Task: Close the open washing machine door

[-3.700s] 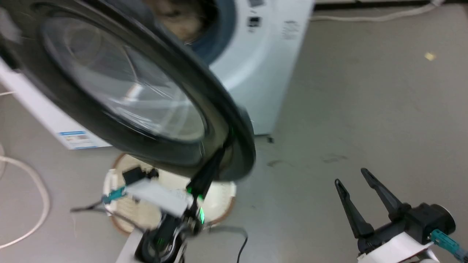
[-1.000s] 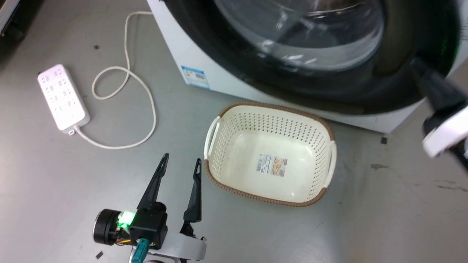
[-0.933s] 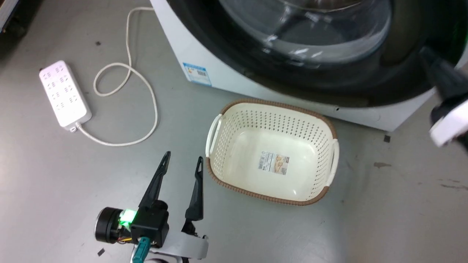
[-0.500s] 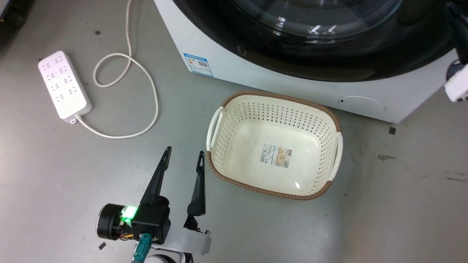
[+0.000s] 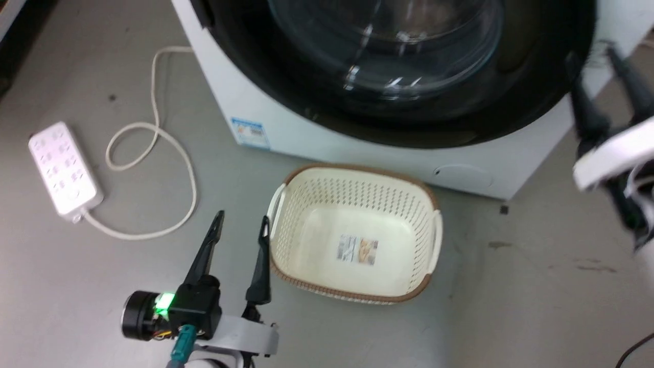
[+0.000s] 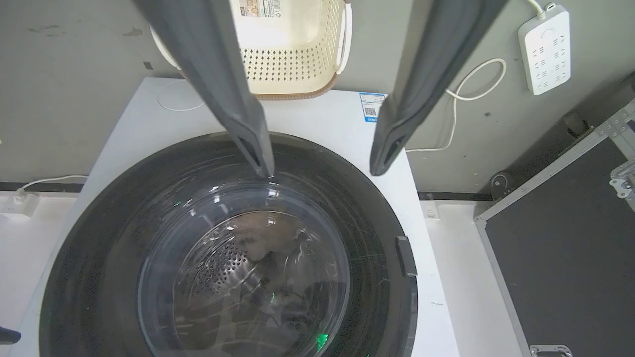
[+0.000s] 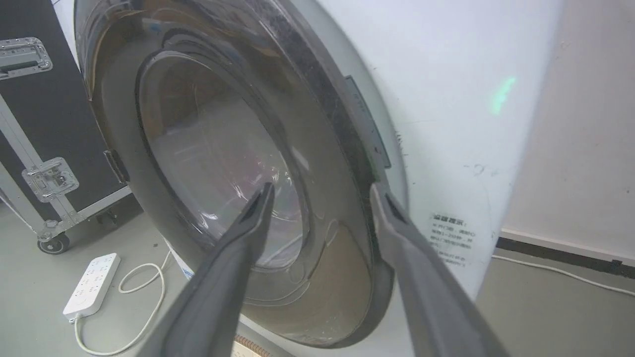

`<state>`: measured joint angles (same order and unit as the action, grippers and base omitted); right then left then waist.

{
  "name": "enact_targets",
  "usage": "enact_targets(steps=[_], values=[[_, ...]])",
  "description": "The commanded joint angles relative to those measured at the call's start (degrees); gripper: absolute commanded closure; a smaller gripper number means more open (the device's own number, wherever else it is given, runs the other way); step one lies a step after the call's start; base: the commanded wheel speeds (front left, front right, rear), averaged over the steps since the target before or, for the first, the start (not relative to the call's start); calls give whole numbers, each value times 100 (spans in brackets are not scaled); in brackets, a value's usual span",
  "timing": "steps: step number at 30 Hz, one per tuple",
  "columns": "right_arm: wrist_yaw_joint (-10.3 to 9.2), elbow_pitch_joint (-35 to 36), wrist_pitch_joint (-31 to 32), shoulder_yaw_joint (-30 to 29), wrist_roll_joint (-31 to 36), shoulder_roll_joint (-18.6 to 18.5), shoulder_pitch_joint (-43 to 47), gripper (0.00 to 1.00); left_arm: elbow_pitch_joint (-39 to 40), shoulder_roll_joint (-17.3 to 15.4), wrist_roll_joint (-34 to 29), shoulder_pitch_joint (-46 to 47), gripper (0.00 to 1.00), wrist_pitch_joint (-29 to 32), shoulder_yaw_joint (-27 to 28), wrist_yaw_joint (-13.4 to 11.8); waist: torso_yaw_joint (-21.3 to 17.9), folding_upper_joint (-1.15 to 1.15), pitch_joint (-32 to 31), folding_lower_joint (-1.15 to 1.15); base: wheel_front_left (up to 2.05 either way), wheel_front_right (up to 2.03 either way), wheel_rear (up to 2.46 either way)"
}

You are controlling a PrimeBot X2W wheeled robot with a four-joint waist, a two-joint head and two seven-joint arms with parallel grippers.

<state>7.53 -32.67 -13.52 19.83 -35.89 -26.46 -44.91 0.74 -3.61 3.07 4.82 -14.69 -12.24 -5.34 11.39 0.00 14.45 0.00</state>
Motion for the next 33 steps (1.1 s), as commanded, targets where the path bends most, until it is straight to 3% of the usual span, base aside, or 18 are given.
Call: enact_targets(steps=[1, 8, 15, 22, 29, 32, 33], values=[[-4, 175, -86, -46, 12, 88, 349, 0, -40, -61, 32, -103, 0, -30, 67, 38, -334, 0, -395, 0, 0, 0, 0], [-4, 1600, -145, -1350, 712, 1014, 2173, 0, -107, -167, 172, -478, 0, -30, 384, 180, -821, 0, -969, 0, 0, 0, 0], [-4, 2628, -147, -1836, 1657, 1885, 3742, 0, -144, -173, 206, -773, 0, -30, 556, 307, -1104, 0, -1289, 0, 0, 0, 0], [-4, 2731, -147, -1842, 2336, 2150, 4466, 0, -217, -171, 228, -1008, 0, -30, 714, 401, -1242, 0, -1467, 0, 0, 0, 0], [-4, 2623, -147, -1906, 2596, 2277, 4752, 0, -376, -113, 234, -1106, 0, -30, 794, 460, -1239, 0, -1516, 0, 0, 0, 0], [-4, 2605, -148, -1914, 2663, 2310, 4808, 0, -504, -72, 303, -1047, 0, -30, 765, 596, -1251, 0, -1488, 0, 0, 0, 0], [0, 2614, -118, -1911, 2638, 2284, 4706, 100, -497, -73, 294, -1052, 100, 8, 758, 585, -1249, 0, -1491, 0, 0, 0, 0]])
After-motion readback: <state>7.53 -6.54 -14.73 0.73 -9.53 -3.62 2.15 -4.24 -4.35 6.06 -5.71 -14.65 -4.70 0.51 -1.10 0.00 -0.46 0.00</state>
